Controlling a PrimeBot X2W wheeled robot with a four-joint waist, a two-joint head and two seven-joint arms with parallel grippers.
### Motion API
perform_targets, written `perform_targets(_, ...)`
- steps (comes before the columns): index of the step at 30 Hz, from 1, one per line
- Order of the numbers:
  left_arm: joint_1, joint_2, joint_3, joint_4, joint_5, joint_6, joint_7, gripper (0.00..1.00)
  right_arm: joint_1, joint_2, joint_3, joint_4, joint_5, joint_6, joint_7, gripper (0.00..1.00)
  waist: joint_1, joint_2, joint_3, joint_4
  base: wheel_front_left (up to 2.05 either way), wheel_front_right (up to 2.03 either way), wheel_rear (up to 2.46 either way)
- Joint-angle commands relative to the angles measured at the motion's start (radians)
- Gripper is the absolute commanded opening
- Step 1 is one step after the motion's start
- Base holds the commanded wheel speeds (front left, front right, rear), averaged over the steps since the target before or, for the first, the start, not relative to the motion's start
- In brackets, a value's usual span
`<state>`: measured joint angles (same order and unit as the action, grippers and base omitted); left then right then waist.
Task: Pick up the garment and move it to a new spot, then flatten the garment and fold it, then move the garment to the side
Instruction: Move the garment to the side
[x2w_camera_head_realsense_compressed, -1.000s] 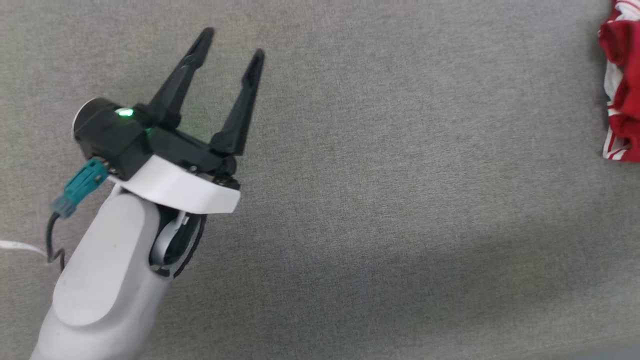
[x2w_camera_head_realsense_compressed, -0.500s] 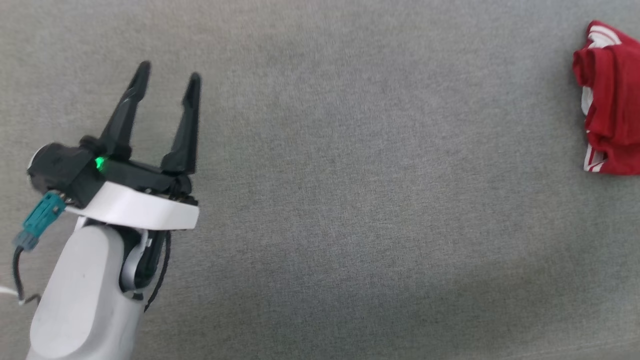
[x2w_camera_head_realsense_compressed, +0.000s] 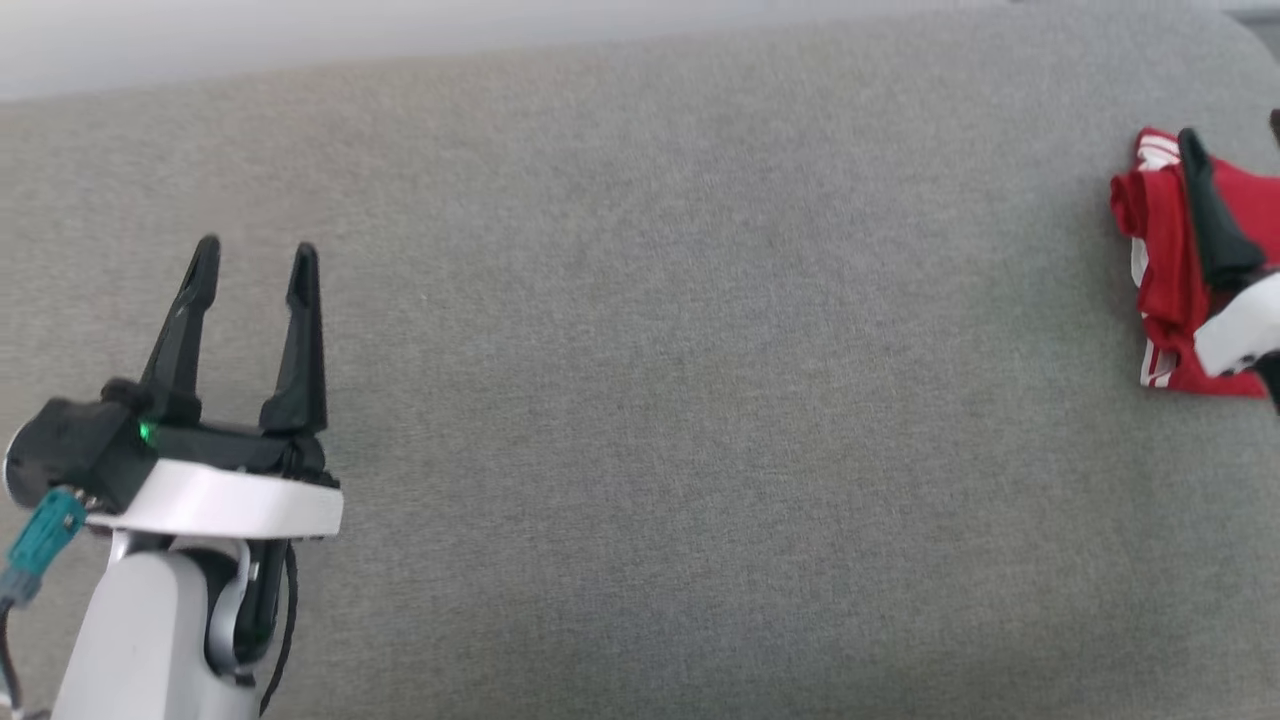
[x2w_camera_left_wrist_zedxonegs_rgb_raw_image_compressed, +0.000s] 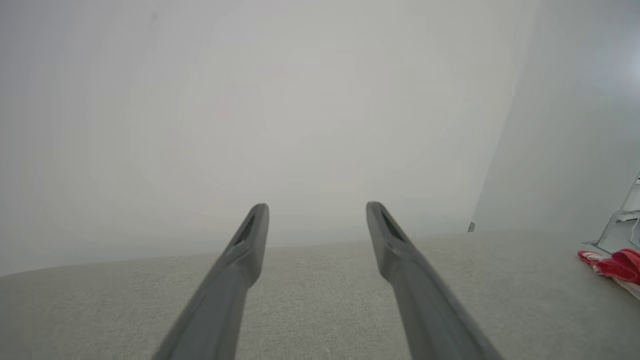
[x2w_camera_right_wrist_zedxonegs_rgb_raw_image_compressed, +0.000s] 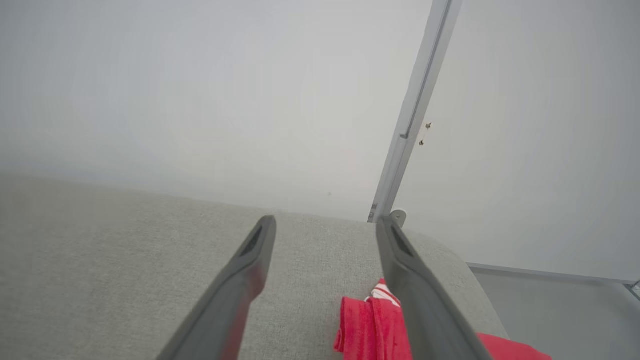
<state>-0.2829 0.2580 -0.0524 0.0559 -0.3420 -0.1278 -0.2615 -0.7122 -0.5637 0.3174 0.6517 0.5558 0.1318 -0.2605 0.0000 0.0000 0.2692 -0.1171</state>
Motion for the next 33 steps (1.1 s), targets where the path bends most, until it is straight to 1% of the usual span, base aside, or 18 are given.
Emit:
perform_targets(1, 0.030, -0.001, 0.010, -0.007, 0.015, -0.004, -0.004, 1.00, 0.046, 0.020, -0.027, -0.038, -0.018, -0.002, -0.004, 1.00, 0.0000, 0.0000, -0.026, 0.014, 0.00, 0.00, 0.00)
perform_targets(4, 0.068, -0.004, 0.025, -0.015, 0.021, -0.004, -0.004, 1.00, 0.121, 0.045, -0.076, -0.107, -0.051, -0.002, -0.004, 1.00, 0.0000, 0.0000, -0.051, 0.026, 0.00, 0.00, 0.00)
perform_targets(5, 0.068, -0.004, 0.025, -0.015, 0.021, -0.004, -0.004, 1.00, 0.121, 0.045, -0.076, -0.107, -0.051, -0.002, -0.004, 1.00, 0.0000, 0.0000, -0.051, 0.026, 0.00, 0.00, 0.00)
perform_targets(15, 0.207, -0.017, 0.070, -0.044, 0.006, -0.004, -0.004, 1.00, 0.360, 0.144, -0.212, -0.282, -0.130, -0.002, -0.005, 1.00, 0.0000, 0.0000, -0.115, 0.065, 0.00, 0.00, 0.00)
perform_targets(22, 0.290, -0.023, 0.106, -0.064, -0.011, -0.004, -0.004, 1.00, 0.482, 0.197, -0.280, -0.356, -0.161, -0.002, -0.004, 1.00, 0.0000, 0.0000, -0.139, 0.084, 0.00, 0.00, 0.00)
perform_targets(33, 0.364, -0.046, 0.147, -0.079, -0.024, -0.004, -0.004, 1.00, 0.605, 0.264, -0.350, -0.455, -0.179, -0.002, -0.005, 1.00, 0.0000, 0.0000, -0.165, 0.094, 0.00, 0.00, 0.00)
